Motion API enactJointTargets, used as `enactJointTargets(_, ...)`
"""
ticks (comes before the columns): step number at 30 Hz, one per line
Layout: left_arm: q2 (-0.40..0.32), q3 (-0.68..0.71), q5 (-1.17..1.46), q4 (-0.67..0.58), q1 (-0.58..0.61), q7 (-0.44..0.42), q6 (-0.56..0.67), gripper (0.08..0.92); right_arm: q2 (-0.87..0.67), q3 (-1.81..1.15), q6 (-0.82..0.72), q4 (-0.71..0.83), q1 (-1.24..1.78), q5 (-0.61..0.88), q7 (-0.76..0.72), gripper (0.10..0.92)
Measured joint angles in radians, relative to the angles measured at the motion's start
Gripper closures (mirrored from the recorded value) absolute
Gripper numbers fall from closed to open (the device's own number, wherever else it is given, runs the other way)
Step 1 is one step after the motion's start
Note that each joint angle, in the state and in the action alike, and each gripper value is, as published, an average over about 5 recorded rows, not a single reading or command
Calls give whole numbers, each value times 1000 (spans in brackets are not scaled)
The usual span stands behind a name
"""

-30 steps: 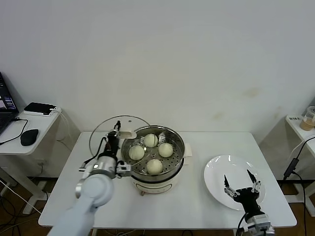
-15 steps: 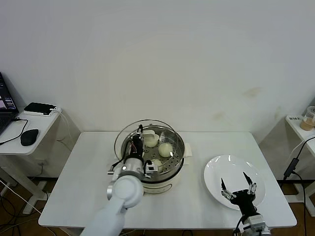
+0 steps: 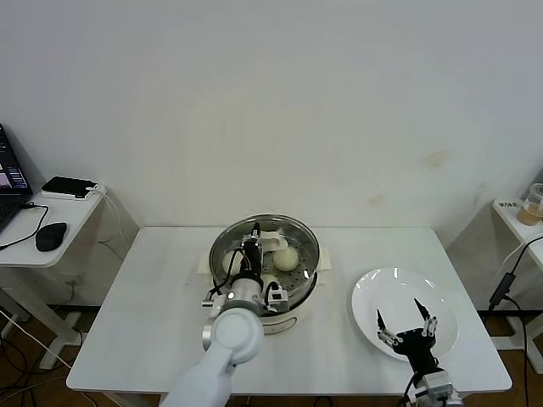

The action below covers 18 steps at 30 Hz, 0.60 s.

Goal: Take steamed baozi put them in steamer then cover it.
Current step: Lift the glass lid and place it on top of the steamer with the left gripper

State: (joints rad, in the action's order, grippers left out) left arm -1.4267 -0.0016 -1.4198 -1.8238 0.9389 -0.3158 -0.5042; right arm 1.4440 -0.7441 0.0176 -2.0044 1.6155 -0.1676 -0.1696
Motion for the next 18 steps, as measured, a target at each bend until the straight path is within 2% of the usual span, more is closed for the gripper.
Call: enactJointTargets(18, -16, -16, -56, 53, -10, 9, 26, 848, 1, 9, 4, 0, 1, 1, -5, 203)
